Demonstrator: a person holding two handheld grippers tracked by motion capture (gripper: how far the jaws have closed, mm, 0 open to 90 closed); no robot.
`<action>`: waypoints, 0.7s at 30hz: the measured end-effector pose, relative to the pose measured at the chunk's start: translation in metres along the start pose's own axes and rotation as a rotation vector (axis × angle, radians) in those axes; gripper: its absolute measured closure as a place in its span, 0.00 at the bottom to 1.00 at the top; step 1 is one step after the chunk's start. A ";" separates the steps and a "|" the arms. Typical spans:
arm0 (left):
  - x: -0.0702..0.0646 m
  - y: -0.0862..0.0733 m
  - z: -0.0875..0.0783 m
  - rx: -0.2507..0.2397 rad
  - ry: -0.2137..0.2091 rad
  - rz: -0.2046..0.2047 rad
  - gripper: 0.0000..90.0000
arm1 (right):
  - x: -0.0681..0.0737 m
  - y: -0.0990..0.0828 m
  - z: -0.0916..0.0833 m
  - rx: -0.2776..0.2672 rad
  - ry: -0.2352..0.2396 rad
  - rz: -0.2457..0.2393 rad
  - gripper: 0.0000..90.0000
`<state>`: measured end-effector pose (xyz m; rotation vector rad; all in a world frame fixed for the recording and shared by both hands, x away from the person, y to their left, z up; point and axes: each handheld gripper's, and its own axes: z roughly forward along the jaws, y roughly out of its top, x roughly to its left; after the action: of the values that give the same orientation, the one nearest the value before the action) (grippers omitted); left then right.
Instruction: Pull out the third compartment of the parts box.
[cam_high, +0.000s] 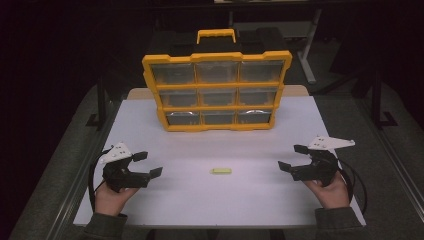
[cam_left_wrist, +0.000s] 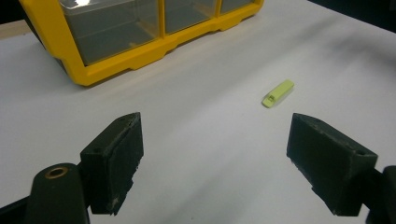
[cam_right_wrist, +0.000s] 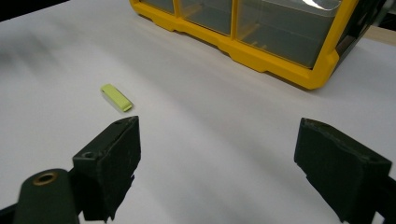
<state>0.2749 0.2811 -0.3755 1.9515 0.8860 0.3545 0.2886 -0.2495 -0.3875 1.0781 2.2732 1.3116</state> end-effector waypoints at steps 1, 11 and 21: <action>0.001 0.001 0.000 0.002 -0.004 0.007 0.20 | 0.000 0.000 0.000 0.003 0.001 0.001 0.15; 0.000 0.000 0.003 0.015 -0.009 0.013 0.20 | -0.001 0.000 0.001 0.007 0.004 0.009 0.15; 0.000 0.000 0.001 0.011 -0.030 0.005 0.22 | 0.002 0.001 0.003 0.011 0.008 -0.001 0.15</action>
<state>0.2757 0.2803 -0.3762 1.9649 0.8654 0.3235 0.2893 -0.2455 -0.3876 1.0764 2.2888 1.3067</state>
